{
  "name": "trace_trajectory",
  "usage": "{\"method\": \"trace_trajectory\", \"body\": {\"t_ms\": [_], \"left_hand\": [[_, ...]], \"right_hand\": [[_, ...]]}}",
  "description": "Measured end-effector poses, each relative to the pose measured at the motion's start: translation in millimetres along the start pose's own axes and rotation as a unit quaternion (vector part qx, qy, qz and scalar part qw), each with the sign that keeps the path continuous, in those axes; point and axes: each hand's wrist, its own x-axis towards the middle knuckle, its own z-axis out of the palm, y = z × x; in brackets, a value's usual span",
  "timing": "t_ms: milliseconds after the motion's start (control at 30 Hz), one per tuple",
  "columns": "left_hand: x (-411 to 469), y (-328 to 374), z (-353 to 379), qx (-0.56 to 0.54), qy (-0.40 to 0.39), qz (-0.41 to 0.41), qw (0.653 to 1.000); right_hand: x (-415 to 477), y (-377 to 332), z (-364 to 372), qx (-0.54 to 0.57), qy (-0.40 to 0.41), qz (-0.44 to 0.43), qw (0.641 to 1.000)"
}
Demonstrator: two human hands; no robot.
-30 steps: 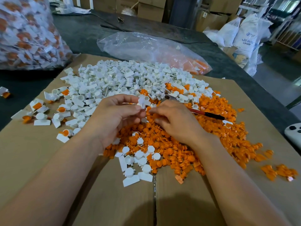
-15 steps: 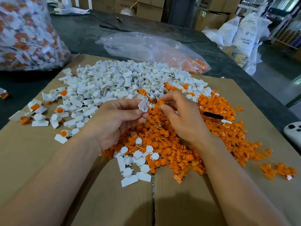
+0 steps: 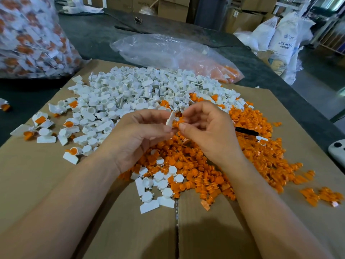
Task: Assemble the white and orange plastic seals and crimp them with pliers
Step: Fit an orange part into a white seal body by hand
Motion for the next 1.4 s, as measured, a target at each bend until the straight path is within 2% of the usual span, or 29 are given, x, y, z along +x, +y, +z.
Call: {"method": "trace_trajectory", "body": {"t_ms": [333, 733, 967, 1133, 1400], "left_hand": [[-1.3, -4.6, 2.9, 0.049, -0.004, 0.039, 0.998], [-0.9, -6.1, 4.0, 0.095, -0.005, 0.043, 0.995], [-1.1, -3.5, 1.0, 0.065, 0.008, 0.051, 0.997], [-2.1, -3.9, -0.1, 0.088, 0.016, 0.057, 0.994], [-2.2, -6.1, -0.3, 0.128, -0.001, 0.087, 0.988]], "right_hand": [[-0.9, -2.2, 1.2, -0.029, 0.034, -0.001, 0.999], [-4.4, -6.3, 7.1, -0.048, 0.037, -0.011, 0.998], [-4.7, -8.7, 4.4, 0.060, -0.003, 0.035, 0.998], [-5.2, -9.5, 2.3, 0.053, -0.007, 0.022, 0.998], [-4.6, -7.7, 2.1, 0.083, -0.004, 0.052, 0.995]]}}
